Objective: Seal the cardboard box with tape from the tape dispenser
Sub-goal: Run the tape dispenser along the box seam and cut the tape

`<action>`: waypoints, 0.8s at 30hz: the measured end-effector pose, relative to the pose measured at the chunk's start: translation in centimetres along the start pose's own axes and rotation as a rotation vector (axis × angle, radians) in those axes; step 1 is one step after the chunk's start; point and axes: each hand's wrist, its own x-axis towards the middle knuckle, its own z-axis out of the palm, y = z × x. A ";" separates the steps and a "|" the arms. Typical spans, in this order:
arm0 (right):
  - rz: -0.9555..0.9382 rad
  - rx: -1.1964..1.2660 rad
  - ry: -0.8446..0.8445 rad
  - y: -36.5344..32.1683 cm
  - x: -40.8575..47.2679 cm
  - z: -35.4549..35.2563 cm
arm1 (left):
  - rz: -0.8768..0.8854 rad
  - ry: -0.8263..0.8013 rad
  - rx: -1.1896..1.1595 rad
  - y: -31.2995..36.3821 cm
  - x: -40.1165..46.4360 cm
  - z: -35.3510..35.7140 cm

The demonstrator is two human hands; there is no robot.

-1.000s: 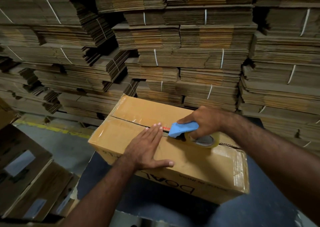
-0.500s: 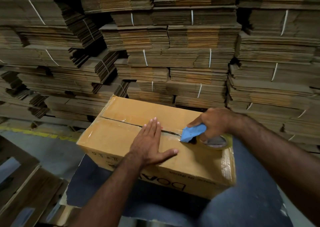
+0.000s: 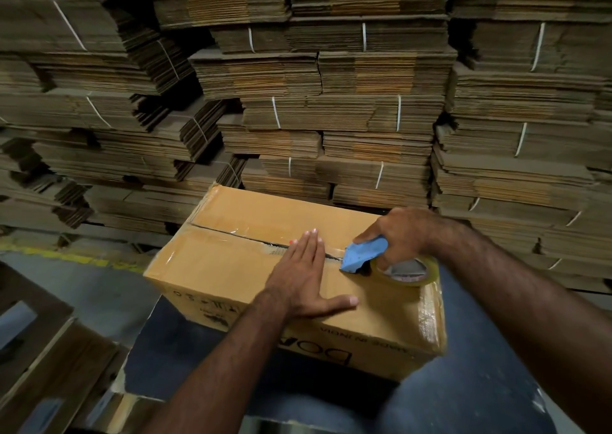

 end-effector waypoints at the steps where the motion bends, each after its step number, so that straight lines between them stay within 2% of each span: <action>1: 0.003 0.005 0.000 0.0 0.0 0.1 | 0.029 0.006 -0.002 0.2 -0.5 0.2; 5: 0.012 0.023 0.013 0.1 0.0 0.5 | 0.071 0.064 0.013 1.0 -2.6 1.2; 17: 0.011 -0.007 0.025 0.4 0.1 0.4 | 0.074 0.014 0.026 1.3 0.1 0.5; 24: -0.044 0.080 0.079 3.3 -1.9 1.8 | 0.070 0.008 0.037 1.4 -0.1 0.4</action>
